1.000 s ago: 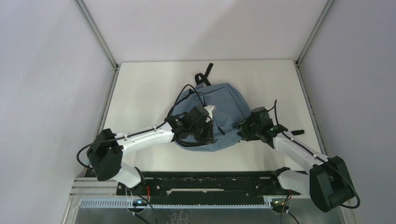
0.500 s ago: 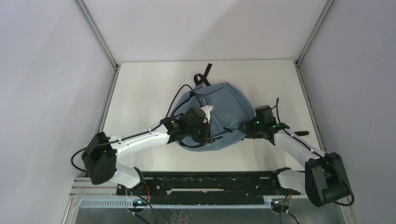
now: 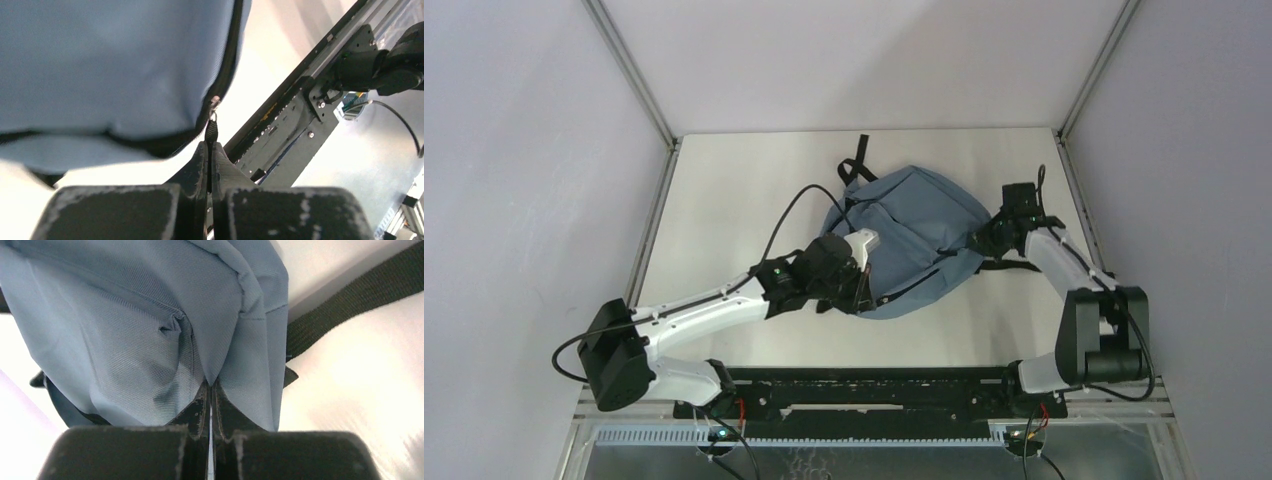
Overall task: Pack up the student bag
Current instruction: Zip the student bag at the center of the board.
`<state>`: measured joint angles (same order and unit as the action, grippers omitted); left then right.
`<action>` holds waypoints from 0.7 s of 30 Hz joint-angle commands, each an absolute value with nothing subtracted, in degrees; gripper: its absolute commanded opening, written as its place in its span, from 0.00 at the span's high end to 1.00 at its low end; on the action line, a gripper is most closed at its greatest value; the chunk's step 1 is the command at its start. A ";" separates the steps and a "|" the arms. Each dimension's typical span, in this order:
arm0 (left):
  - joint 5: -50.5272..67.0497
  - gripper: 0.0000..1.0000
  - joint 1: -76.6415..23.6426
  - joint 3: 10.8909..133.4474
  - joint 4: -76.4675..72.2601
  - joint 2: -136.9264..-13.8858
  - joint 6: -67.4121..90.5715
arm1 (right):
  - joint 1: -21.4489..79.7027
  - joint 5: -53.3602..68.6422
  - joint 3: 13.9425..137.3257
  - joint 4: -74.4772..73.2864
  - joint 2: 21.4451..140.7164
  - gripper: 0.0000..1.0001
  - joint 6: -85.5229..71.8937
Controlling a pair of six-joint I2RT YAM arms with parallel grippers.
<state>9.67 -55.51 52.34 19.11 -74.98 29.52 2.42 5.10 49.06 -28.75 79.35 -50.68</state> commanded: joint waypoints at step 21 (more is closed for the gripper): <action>13.27 1.00 -57.99 60.99 24.48 -80.67 26.53 | 17.19 12.06 28.09 -27.08 40.45 0.02 -66.34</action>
<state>11.77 -57.65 56.25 25.15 -80.23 27.92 11.84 9.13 34.04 -30.70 45.67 -53.12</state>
